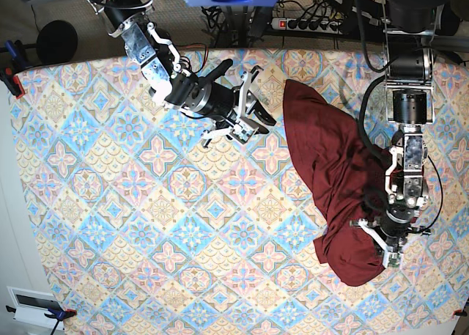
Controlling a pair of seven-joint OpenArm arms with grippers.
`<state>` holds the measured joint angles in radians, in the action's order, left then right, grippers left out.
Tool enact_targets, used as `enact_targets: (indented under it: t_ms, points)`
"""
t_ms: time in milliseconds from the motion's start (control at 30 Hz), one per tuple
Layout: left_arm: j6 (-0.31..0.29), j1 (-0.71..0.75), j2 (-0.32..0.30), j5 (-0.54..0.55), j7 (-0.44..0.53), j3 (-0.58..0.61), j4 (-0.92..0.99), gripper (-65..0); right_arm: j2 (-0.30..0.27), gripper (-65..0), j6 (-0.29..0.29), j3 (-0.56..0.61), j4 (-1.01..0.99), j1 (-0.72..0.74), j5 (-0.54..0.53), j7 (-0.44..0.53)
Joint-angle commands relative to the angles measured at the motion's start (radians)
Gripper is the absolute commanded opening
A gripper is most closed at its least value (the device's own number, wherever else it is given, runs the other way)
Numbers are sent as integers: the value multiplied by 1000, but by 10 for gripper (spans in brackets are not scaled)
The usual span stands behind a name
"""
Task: Layout the t-shirt on the table in an organized manner, then fold the t-shirt properly
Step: 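Grasp the shirt bundle with the left gripper and pull it toward the robot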
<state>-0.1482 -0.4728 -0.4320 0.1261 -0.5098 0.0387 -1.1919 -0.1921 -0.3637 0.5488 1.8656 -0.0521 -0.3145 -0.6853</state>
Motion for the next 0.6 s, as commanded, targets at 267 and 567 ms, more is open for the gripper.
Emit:
enact_targets:
  t_ms: [267, 567]
  points:
    - [2, -30, 9, 1, -82, 7, -26, -646, 3, -534, -4, -2, 19, 14, -12, 26]
    - [2, -31, 6, -98, -29, 45, 151, -435, 3, -534, -4, -2, 19, 14, -12, 26]
